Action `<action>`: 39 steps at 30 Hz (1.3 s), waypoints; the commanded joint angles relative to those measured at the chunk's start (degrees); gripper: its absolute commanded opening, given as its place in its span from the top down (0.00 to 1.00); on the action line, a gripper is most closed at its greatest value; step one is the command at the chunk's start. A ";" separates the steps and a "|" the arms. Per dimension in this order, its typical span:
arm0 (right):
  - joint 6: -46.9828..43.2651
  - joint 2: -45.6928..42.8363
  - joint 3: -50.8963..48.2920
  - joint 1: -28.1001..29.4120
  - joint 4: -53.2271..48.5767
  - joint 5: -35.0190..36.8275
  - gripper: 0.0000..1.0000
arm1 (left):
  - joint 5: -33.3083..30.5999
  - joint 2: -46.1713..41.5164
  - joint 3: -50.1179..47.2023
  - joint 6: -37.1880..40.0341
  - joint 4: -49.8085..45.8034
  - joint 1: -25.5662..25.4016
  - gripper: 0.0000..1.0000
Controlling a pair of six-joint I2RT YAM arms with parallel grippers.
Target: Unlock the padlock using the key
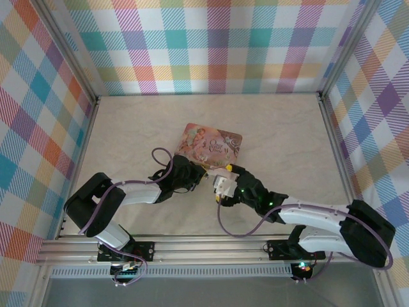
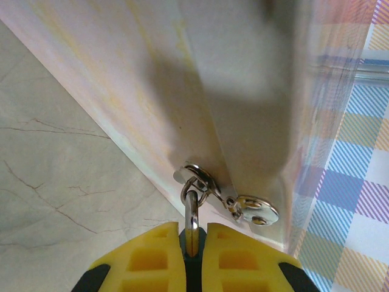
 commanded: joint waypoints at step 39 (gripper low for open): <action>0.17 21.04 2.50 -0.62 28.25 -3.17 0.46 | 0.68 -2.77 2.12 -0.69 -4.15 -1.10 1.00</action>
